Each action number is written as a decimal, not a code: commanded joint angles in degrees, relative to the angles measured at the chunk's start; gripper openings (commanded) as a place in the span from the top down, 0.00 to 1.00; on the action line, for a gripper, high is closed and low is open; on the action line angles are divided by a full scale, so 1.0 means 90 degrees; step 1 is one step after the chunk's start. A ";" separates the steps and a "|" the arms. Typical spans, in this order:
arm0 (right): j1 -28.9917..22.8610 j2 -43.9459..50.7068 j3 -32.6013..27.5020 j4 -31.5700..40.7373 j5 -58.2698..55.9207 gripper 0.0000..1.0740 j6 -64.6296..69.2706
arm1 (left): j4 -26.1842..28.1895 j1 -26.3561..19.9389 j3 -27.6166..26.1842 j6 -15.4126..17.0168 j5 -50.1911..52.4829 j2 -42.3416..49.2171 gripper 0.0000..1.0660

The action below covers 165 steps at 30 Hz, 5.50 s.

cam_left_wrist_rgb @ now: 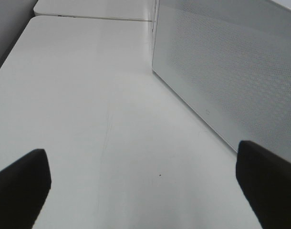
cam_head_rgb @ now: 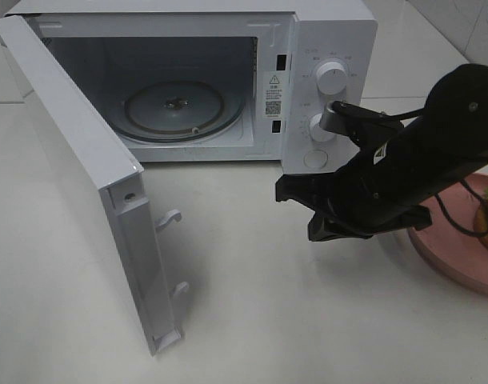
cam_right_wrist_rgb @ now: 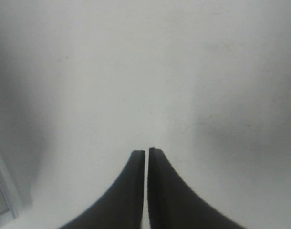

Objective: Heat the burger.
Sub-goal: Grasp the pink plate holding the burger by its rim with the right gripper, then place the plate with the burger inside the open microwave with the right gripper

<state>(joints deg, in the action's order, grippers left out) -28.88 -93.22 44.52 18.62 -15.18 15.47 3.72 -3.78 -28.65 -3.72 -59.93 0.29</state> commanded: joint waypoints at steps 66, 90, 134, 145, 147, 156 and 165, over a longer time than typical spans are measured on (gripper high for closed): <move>0.1865 -0.1261 0.1401 -0.3228 -0.2266 0.17 -0.0579 | 0.0038 -0.0038 0.0019 0.0019 0.0051 0.0159 0.08; 0.1865 -0.1961 0.1617 -0.3699 -0.2126 0.25 -0.0255 | 0.0038 -0.0038 0.0019 0.0019 0.0051 0.0159 0.08; 0.1471 -0.1942 0.1617 -0.4647 -0.2922 1.00 0.1025 | 0.0038 -0.0038 0.0019 0.0019 0.0051 0.0159 0.08; 0.0955 -0.1942 0.1617 -0.5430 -0.3508 1.00 0.1553 | 0.0038 -0.0038 0.0019 0.0019 0.0051 0.0159 0.08; 0.0866 -0.1942 0.1617 -0.5583 -0.3622 1.00 0.1642 | 0.0038 -0.0038 0.0019 0.0019 0.0051 0.0159 0.08; 0.0433 -0.1795 0.1617 -0.6092 -0.4023 1.00 0.1872 | 0.0038 -0.0038 0.0019 0.0019 0.0051 0.0159 0.08; 0.0102 -0.1350 0.1541 -0.6347 -0.4405 1.00 0.1884 | 0.0038 -0.0038 0.0019 0.0019 0.0051 0.0159 0.08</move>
<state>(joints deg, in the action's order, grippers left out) -27.33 -106.46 59.01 -35.24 -51.51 31.86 3.72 -3.78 -28.65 -3.72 -59.93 0.29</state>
